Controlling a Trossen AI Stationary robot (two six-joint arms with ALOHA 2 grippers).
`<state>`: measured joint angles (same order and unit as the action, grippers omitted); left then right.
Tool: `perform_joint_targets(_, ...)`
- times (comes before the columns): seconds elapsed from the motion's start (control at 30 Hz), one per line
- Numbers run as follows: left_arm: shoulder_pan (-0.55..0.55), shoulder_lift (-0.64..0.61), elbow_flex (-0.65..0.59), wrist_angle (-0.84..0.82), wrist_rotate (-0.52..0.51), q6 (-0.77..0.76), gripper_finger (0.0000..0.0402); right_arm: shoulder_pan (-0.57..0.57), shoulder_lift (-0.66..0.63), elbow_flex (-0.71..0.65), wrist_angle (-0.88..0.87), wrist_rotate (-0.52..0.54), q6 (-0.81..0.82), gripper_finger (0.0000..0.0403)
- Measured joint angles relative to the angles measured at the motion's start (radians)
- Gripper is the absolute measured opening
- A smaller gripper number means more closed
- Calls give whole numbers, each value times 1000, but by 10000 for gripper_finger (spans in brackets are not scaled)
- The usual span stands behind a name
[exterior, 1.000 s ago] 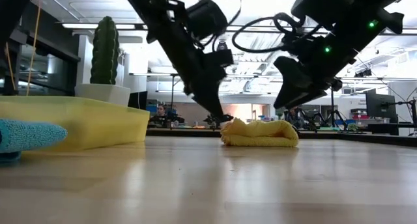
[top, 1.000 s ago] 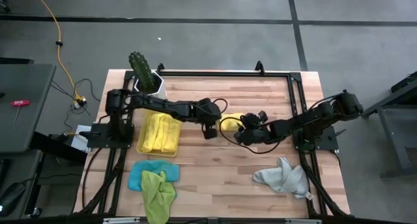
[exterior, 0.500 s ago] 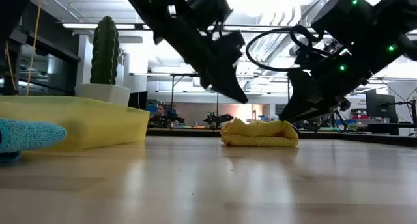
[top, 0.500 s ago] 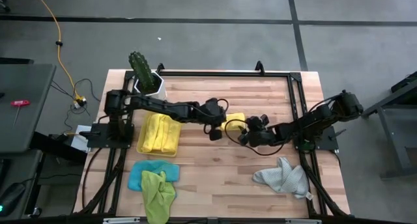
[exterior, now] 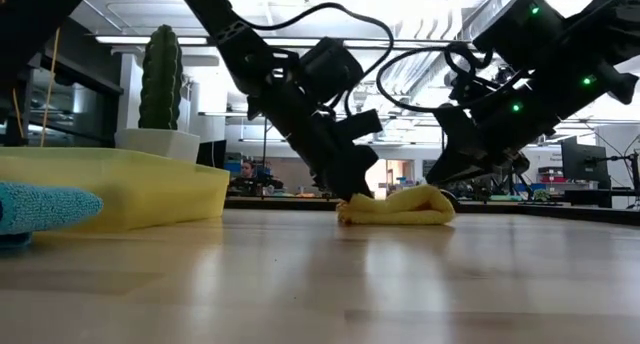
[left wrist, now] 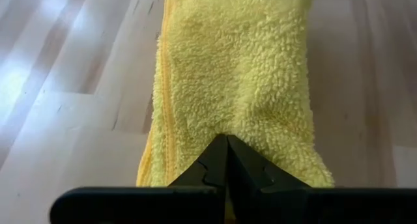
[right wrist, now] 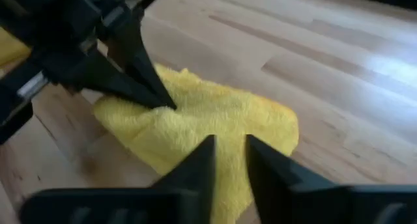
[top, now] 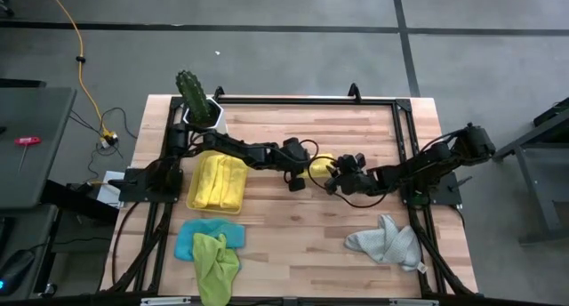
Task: Fold microfiber towels
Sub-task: Put the folded yellow microfiber towel into the yellow bin
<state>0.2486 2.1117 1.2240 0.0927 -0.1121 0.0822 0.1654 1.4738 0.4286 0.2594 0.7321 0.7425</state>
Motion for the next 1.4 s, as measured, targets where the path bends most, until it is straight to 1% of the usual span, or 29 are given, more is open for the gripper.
perform_joint_targets(0.07, 1, 0, 0, -5, -1, 0, 0, -4, 0, 0, -13, -23, 0, 28)
perform_joint_targets(0.1, 1, 0, 1, -6, -2, 0, 1, -4, 0, 0, -16, -32, 0, 14)
perform_joint_targets(0.13, 0, 0, 1, -7, -4, 0, 1, -3, 0, 0, -20, -37, -1, 8)
perform_joint_targets(0.3, 0, 0, 1, -10, -4, 0, 1, -3, 0, 0, -90, -112, 20, 32)
perform_joint_targets(0.37, 0, 0, 1, -11, -4, 0, 2, -3, 0, 0, -134, -151, 33, 31)
perform_joint_targets(0.47, 0, 0, 1, -11, -5, 0, 3, 6, 0, 0, -212, -185, 70, 14)
perform_joint_targets(0.53, 0, 0, 1, -13, -11, 0, 3, 18, -3, 0, -246, -190, 72, 4)
perform_joint_targets(0.6, 0, 0, 1, -14, -18, 0, 3, 31, -27, 0, -267, -182, 75, 5)
perform_joint_targets(0.67, 0, 0, 1, -15, -26, 0, 3, 44, -66, 0, -273, -152, 70, 8)
perform_joint_targets(0.8, 0, 0, 1, -15, -27, 0, 3, 66, -133, 0, -221, -66, 11, 2)
perform_joint_targets(0.87, 0, 0, 1, -15, -27, 0, 3, 60, -138, 0, -159, -52, -30, 2)
perform_joint_targets(0.97, 0, 0, 1, -14, -28, 0, 3, 31, -106, 0, -69, -71, -86, 1)
perform_joint_targets(1.07, -1, 0, 1, -14, -28, 0, 3, -2, -39, 0, 1, -97, -118, 0)
perform_joint_targets(1.17, -1, 0, 1, -14, -28, 0, 3, -31, 31, 0, 57, -97, -123, 0)
perform_joint_targets(1.27, -1, 0, 1, -14, -29, 1, 3, -44, 68, 0, 70, -127, -124, 0)
perform_joint_targets(1.4, -1, 0, 1, -14, -29, 1, 3, -38, 77, 0, 8, -169, -102, 0)
